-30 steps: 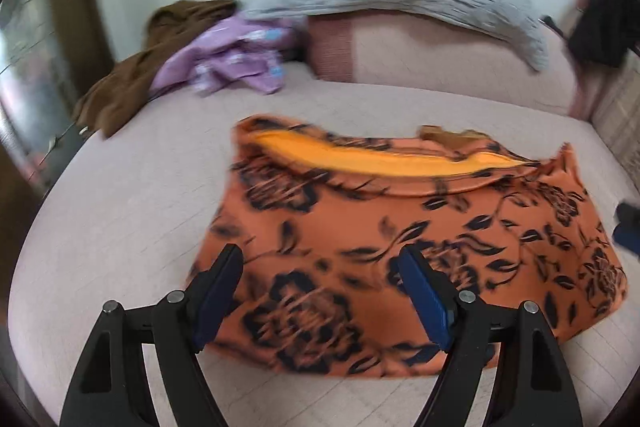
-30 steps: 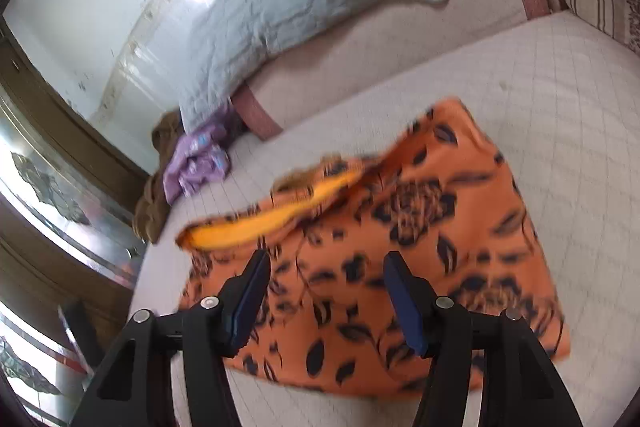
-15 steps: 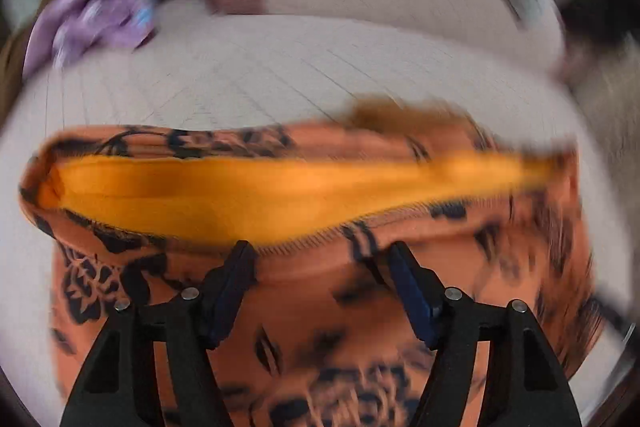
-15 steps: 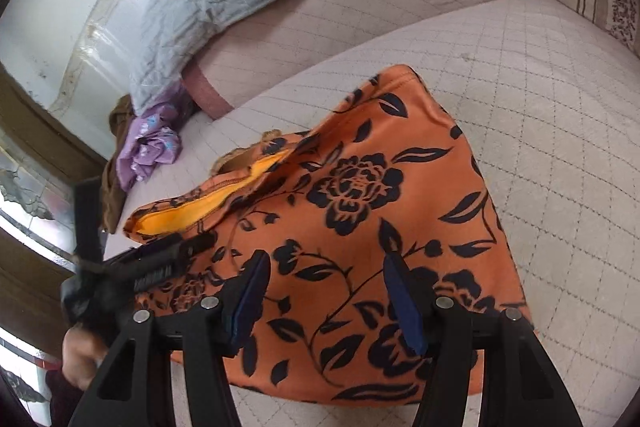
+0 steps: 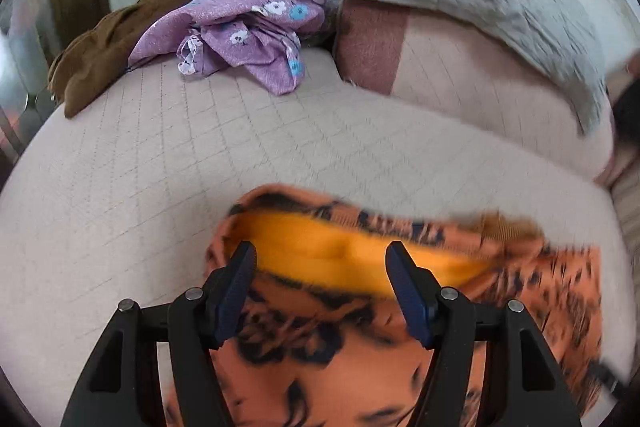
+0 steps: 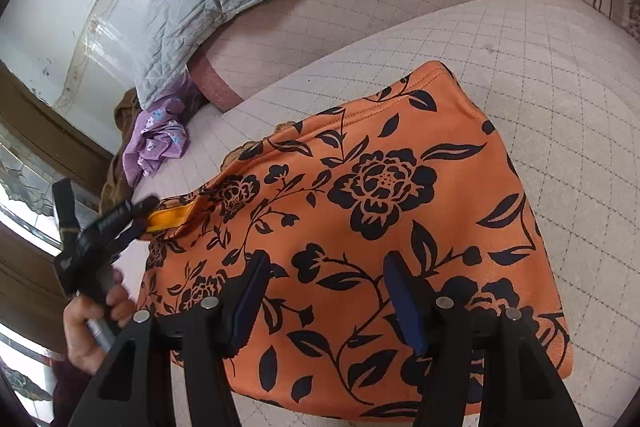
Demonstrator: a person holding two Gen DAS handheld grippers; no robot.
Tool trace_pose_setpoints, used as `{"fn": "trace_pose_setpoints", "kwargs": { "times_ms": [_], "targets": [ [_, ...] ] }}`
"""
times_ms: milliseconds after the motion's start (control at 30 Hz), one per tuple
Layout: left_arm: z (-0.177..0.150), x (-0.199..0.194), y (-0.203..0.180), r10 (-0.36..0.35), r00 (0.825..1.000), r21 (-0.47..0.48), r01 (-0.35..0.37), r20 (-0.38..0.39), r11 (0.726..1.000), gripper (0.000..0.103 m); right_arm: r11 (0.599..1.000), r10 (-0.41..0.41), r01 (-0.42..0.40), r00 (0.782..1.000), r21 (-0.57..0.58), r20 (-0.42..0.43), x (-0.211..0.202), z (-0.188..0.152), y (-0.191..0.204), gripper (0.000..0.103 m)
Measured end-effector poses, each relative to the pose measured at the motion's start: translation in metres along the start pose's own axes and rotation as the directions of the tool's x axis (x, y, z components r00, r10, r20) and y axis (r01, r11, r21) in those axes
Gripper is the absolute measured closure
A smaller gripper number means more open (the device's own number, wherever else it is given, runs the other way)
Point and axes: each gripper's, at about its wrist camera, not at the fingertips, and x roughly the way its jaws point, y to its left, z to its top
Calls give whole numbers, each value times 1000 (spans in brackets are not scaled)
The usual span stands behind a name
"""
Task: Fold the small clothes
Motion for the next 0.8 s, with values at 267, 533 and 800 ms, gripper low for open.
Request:
{"fn": "trace_pose_setpoints", "kwargs": {
  "times_ms": [267,533,800],
  "targets": [
    [-13,-11,17,92,995,149,-87,-25,985,35,980,188,-185,981,-72,35,1,9,20,44],
    [-30,-51,63,108,990,7,-109,88,994,35,883,469,-468,871,42,-145,76,21,74,64],
    [-51,-30,90,125,991,-220,-134,-58,966,50,919,394,-372,887,132,-240,130,38,110,64]
  ]
}}
